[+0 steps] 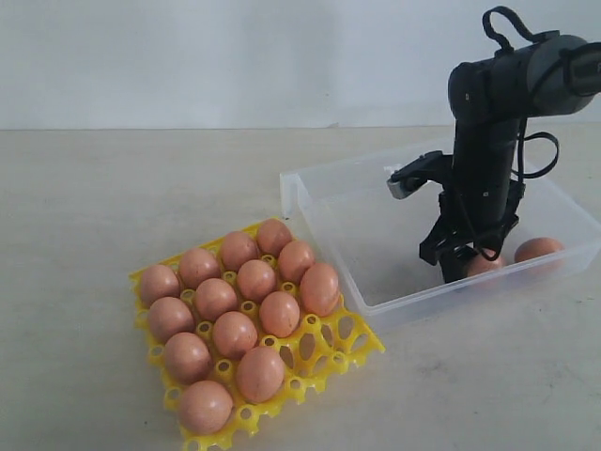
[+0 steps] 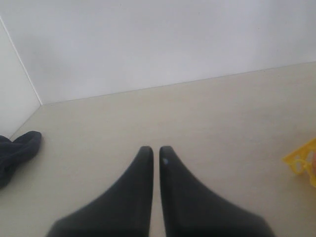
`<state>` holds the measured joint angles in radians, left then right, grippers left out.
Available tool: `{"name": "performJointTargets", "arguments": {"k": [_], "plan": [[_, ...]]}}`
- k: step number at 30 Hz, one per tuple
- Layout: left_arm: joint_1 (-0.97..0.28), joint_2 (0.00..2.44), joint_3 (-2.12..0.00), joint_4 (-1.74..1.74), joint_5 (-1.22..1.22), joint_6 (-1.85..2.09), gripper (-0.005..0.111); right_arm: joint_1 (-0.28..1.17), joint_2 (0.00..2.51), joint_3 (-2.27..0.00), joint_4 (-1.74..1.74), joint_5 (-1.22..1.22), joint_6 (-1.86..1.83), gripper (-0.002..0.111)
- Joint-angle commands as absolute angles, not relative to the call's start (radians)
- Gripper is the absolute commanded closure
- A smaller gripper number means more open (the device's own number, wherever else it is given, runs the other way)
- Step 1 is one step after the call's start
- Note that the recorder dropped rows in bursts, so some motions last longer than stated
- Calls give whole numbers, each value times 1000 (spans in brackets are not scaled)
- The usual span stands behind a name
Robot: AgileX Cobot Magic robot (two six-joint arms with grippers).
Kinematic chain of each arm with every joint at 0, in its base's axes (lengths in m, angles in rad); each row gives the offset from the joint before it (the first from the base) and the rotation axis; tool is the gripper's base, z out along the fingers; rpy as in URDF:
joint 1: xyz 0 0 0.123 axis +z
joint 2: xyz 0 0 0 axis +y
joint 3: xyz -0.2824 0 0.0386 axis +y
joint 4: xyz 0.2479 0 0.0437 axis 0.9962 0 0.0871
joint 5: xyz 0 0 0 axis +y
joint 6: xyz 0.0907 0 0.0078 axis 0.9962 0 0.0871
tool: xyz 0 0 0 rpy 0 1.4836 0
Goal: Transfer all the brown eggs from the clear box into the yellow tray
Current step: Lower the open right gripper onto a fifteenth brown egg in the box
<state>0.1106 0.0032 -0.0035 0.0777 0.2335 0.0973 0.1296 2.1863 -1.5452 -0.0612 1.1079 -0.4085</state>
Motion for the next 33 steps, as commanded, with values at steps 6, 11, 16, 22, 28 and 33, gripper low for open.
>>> {"name": "performJointTargets", "arguments": {"k": [6,11,16,22,28,33], "plan": [[106,0,0,76,232,94,103,121,2141,-1546,22,947,-324,108],[106,0,0,76,232,94,103,121,2117,-1546,77,899,-315,108],[106,0,0,76,232,94,103,121,2118,-1546,77,898,-315,108],[106,0,0,76,232,94,103,121,2120,-1546,77,841,-285,108],[106,0,0,76,232,94,103,121,2118,-1546,77,857,-254,108],[106,0,0,76,232,94,103,121,2113,-1546,77,983,-261,60]]}}
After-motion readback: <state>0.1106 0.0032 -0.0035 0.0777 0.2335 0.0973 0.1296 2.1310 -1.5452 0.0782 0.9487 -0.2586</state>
